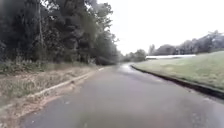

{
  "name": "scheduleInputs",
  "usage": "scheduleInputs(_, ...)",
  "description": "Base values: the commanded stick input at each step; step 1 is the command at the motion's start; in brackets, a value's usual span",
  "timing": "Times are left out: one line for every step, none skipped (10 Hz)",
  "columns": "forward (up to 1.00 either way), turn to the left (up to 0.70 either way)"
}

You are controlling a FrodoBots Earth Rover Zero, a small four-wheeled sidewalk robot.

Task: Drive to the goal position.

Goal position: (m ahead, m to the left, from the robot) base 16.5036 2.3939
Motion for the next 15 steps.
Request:
scheduleInputs(0.70,0.00)
scheduleInputs(0.70,0.00)
scheduleInputs(0.70,-0.13)
scheduleInputs(0.70,-0.08)
scheduleInputs(0.70,-0.03)
scheduleInputs(0.70,-0.02)
scheduleInputs(0.70,0.00)
scheduleInputs(0.70,0.00)
scheduleInputs(0.70,0.00)
scheduleInputs(0.70,0.00)
scheduleInputs(0.70,0.00)
scheduleInputs(0.70,0.00)
scheduleInputs(0.70,0.00)
scheduleInputs(0.70,-0.01)
scheduleInputs(0.70,-0.06)
